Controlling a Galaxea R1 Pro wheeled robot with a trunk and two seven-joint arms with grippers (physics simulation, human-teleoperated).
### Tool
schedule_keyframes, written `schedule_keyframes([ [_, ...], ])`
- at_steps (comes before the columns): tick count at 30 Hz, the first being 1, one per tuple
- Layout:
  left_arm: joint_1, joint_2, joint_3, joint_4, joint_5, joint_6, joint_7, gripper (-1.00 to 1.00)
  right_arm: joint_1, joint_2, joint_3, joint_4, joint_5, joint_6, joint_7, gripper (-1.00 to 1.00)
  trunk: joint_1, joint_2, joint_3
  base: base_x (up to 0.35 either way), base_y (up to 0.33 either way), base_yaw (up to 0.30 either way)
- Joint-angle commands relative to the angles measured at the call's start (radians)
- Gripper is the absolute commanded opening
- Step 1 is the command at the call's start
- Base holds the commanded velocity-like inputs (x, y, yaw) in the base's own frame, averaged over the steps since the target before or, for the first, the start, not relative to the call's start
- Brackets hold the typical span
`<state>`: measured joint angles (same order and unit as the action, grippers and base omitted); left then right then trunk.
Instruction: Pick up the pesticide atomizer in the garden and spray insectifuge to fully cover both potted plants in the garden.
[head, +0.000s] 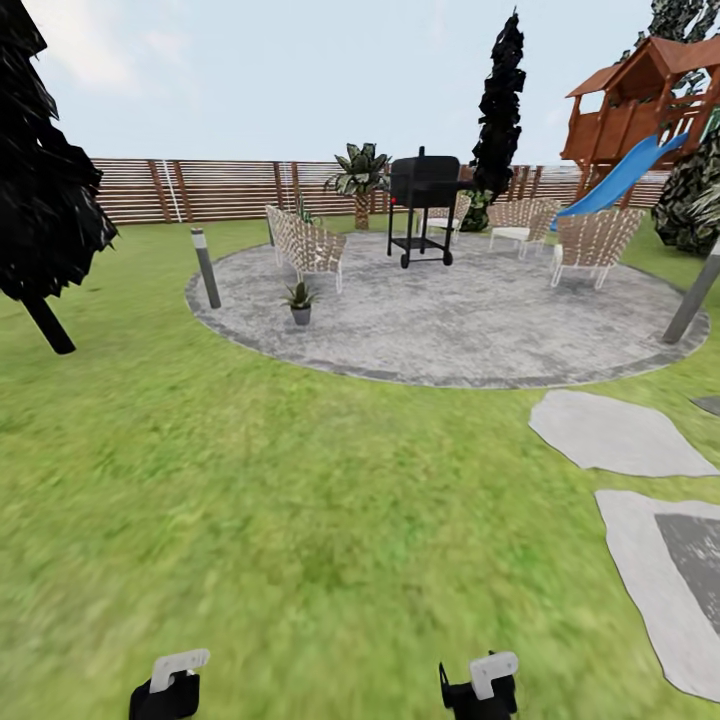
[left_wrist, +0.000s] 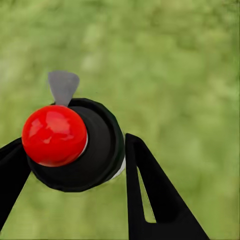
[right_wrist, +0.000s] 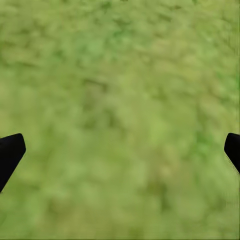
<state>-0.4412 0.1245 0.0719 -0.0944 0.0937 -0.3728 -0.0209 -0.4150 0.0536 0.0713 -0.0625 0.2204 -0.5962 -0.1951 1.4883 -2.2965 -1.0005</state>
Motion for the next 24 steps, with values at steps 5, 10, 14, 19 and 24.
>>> schedule_keyframes([
  [5,-0.001,0.0,0.005,0.001,0.003,-0.003,-0.002,-1.0,-0.001,0.0,0.007,0.001,0.005,-0.001,-0.01,1.0,0.0,0.0,-0.001,0.336,0.075,0.0],
  [10,-0.001,0.0,0.005,0.001,0.003,-0.003,-0.002,-1.0,-0.001,0.0,0.007,0.001,0.005,0.0,-0.01,1.0,0.0,0.0,-0.001,0.336,0.075,0.0],
  [14,-0.001,0.0,0.005,0.001,0.003,-0.003,-0.002,-1.0,-0.001,0.0,0.007,0.001,0.005,-0.001,-0.01,1.0,0.0,0.0,-0.001,0.337,0.075,0.0],
  [19,-0.001,0.0,0.005,0.001,0.003,-0.003,-0.002,-1.0,-0.001,0.0,0.007,0.001,0.005,-0.001,-0.01,1.0,0.0,0.0,-0.001,0.336,0.075,0.0],
  [24,-0.001,0.0,0.005,0.001,0.003,-0.003,-0.002,-1.0,-0.001,0.0,0.007,0.001,0.005,-0.001,-0.01,1.0,0.0,0.0,-0.001,0.336,0.08,0.0],
])
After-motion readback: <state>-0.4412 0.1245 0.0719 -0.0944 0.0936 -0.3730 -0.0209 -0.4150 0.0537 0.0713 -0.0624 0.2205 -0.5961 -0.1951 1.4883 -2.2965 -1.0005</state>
